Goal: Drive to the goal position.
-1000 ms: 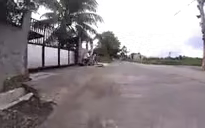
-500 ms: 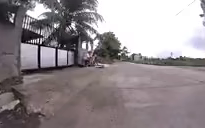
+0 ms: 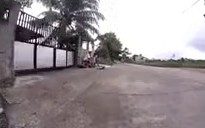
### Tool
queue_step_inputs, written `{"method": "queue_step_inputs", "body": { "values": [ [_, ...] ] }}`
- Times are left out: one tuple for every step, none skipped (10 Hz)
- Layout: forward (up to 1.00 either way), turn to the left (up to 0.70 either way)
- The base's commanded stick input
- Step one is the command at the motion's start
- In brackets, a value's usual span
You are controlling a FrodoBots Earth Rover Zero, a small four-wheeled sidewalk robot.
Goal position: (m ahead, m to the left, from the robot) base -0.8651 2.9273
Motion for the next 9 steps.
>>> {"method": "queue_step_inputs", "body": {
  "values": [
    [0.70,0.00],
    [0.70,-0.11],
    [0.70,-0.27],
    [0.70,-0.27],
    [0.70,-0.27],
    [0.70,-0.27],
    [0.70,-0.27],
    [0.70,-0.27],
    [0.70,-0.27]
  ]
}}
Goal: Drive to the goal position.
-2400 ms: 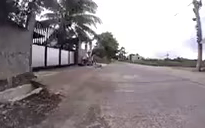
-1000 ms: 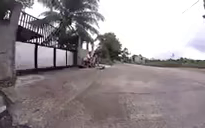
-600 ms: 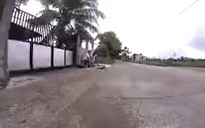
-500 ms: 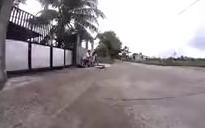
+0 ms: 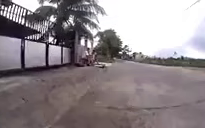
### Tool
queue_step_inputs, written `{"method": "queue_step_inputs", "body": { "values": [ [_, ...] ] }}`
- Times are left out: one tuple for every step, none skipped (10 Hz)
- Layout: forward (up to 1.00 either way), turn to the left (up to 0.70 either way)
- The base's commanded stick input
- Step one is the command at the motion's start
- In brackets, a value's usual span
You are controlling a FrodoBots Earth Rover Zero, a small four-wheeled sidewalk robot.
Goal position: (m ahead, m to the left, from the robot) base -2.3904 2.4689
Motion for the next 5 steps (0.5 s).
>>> {"method": "queue_step_inputs", "body": {
  "values": [
    [0.70,-0.27],
    [0.70,-0.27],
    [0.70,-0.19],
    [0.70,0.00],
    [0.70,0.00]
  ]
}}
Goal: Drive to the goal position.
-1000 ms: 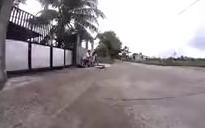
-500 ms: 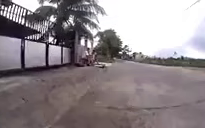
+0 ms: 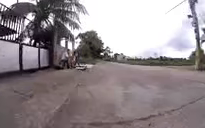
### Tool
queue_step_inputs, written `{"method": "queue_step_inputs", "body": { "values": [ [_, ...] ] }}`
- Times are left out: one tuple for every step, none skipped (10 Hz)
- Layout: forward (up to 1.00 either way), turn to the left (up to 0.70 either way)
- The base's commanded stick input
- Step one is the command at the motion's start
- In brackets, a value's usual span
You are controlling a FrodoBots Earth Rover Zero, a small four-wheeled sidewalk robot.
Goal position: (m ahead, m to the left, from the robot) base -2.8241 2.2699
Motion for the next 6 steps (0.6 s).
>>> {"method": "queue_step_inputs", "body": {
  "values": [
    [0.70,0.00],
    [0.70,0.27],
    [0.70,0.27],
    [0.70,0.27],
    [0.70,0.27],
    [0.70,0.27]
  ]
}}
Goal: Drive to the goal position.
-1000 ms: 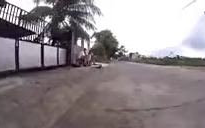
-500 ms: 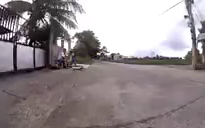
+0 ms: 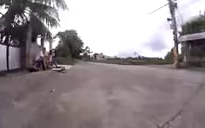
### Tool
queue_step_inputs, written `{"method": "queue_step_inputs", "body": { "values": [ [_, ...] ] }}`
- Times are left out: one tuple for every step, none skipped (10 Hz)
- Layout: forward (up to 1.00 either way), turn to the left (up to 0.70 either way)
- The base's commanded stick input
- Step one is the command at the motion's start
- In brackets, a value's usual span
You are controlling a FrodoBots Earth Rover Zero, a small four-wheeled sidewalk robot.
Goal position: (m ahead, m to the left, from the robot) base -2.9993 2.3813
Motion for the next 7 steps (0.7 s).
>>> {"method": "queue_step_inputs", "body": {
  "values": [
    [0.70,0.27],
    [0.70,0.27],
    [0.70,0.27],
    [0.70,0.27],
    [0.70,0.03],
    [0.70,0.00],
    [0.70,0.00]
  ]
}}
